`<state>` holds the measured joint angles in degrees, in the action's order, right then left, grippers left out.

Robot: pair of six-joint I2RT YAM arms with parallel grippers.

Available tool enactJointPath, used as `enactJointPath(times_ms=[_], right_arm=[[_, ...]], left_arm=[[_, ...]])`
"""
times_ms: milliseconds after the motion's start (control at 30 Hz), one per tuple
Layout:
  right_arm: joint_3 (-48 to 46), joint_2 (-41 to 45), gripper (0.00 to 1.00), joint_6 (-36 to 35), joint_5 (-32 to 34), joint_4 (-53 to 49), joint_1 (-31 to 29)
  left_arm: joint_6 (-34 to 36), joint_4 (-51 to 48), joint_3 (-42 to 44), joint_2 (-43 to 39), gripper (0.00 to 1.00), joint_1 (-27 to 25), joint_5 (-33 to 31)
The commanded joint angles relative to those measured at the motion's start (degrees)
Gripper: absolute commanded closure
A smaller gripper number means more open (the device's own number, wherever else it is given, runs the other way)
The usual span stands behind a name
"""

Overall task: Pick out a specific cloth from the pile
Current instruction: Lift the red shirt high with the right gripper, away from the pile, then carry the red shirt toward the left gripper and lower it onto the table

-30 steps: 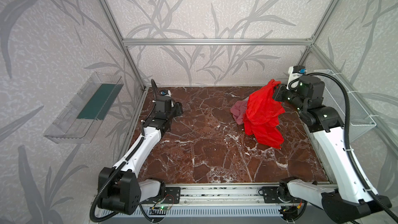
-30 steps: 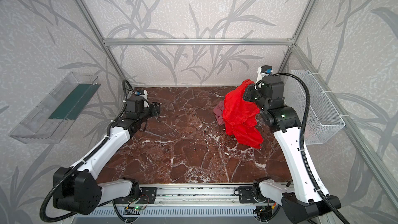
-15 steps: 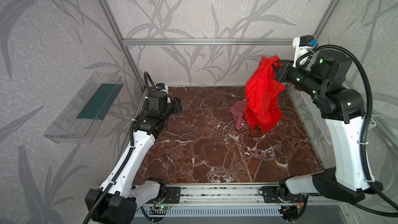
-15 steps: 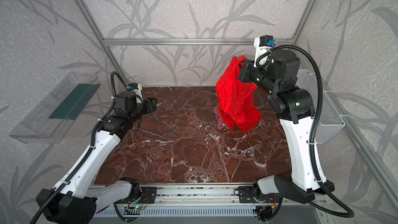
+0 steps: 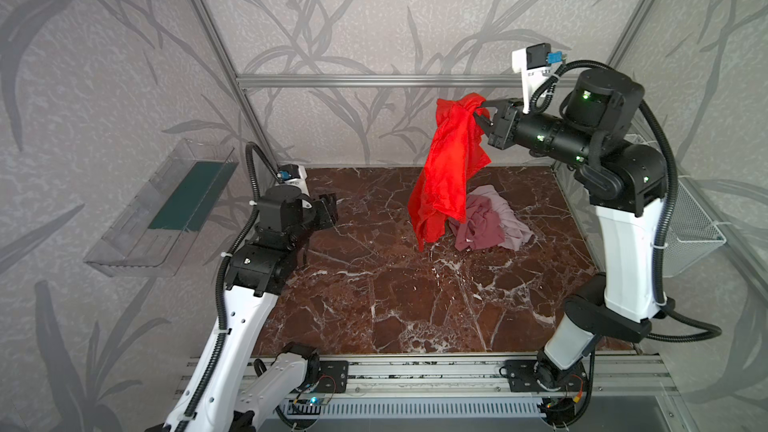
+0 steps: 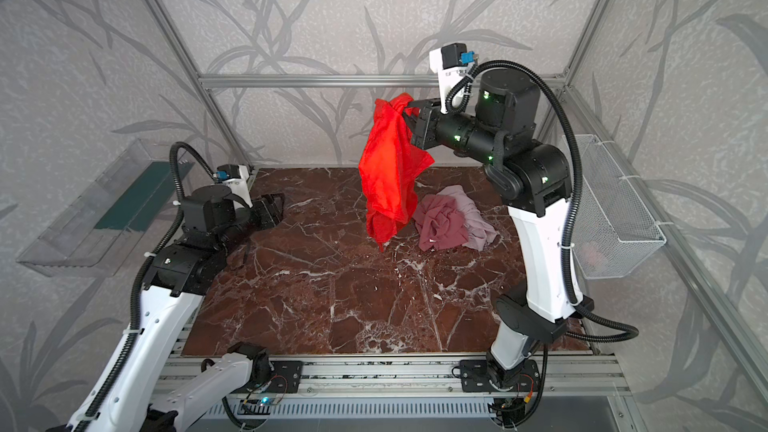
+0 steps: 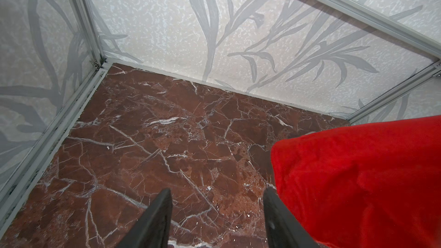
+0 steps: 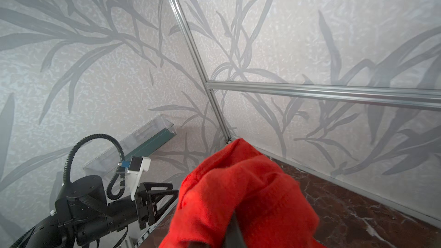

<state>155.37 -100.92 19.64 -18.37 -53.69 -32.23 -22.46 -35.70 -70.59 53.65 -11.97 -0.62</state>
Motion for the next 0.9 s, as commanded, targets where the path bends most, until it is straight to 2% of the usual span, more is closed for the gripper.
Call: enactJointPath(times_ms=[0,333,667,867], right_arm=[[-0.05,-2.58,1.0,1.04,-2.99,5.95,-2.75],[7.65,-16.32,1.0,1.24,-3.4,8.51,-10.18],[4.32,-25.28,1.0,2.8,-2.92,16.13,-14.8],[4.14,-34.16,1.0,6.38,-3.39,21.94,-16.35]], left_arm=[[1.09,-4.68,-2.17,-2.16,0.41,-0.25,-1.4],[1.53,-7.38,-0.73,-6.41,0.41,-0.25,-2.01],[2.92,-8.12,0.26,-8.96,0.41,-0.25,-2.23],[2.86,-8.23,0.87,-9.69,0.41,-0.25,-1.78]])
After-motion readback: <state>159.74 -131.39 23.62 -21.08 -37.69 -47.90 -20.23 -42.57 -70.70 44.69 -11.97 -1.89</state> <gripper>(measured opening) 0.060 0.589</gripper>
